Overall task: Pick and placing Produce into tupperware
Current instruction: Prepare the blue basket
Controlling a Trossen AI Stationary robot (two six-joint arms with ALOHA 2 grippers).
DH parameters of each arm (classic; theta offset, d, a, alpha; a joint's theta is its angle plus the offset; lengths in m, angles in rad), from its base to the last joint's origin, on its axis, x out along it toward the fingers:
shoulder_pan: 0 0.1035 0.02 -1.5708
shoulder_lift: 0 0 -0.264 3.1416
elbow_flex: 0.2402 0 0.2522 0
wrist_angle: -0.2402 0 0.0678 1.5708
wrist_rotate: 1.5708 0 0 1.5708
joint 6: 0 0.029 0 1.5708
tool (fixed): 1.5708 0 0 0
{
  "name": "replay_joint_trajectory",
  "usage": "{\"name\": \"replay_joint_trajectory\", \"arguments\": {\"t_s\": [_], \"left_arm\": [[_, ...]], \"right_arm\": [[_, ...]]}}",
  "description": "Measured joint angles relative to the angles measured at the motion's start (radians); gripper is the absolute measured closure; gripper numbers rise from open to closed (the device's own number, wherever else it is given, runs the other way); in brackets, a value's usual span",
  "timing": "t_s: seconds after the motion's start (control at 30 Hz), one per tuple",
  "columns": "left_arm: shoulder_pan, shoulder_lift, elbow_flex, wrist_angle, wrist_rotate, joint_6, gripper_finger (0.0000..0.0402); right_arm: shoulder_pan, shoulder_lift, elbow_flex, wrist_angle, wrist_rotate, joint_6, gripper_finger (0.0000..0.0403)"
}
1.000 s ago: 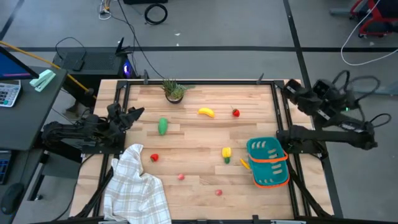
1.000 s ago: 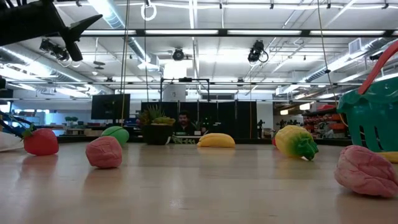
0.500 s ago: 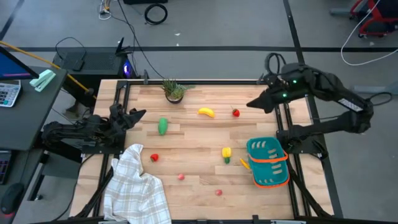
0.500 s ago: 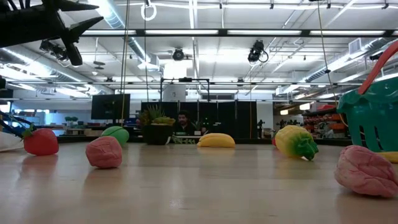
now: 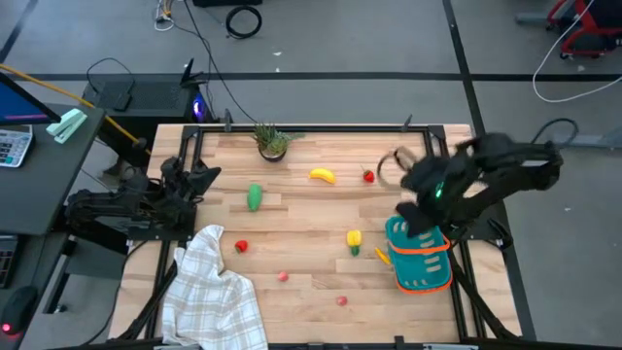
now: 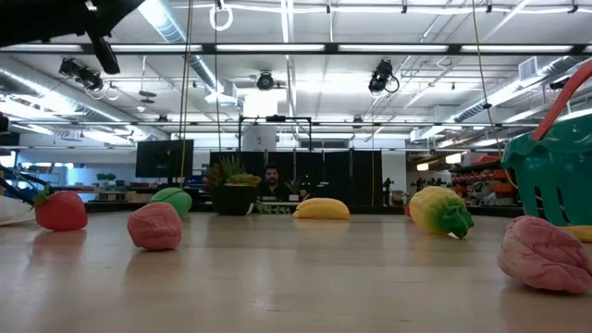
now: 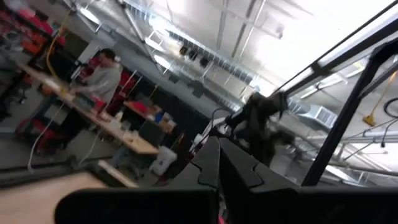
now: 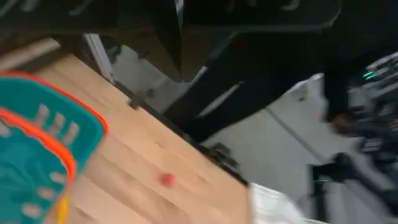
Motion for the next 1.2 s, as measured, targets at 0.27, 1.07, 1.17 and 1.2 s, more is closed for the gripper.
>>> {"name": "replay_joint_trajectory", "arguments": {"t_s": [0.27, 1.07, 1.17, 1.2], "left_arm": [[0.000, 0.000, 0.053, -0.002, 0.000, 0.038, 0.0397], [0.000, 0.000, 0.063, -0.020, 0.000, 0.032, 0.0377], [0.000, 0.000, 0.064, -0.020, 0.000, 0.031, 0.0386], [0.000, 0.000, 0.064, -0.020, 0.000, 0.031, 0.0391]], "right_arm": [[0.133, 0.056, -0.161, 0.005, -0.061, 0.234, 0.0400], [0.315, 0.014, -0.710, 0.299, 0.082, 0.741, 0.0400], [0.315, 0.014, -0.711, 0.298, 0.234, 0.754, 0.0400], [0.314, 0.014, -0.711, 0.290, 0.273, 0.756, 0.0400]]}}
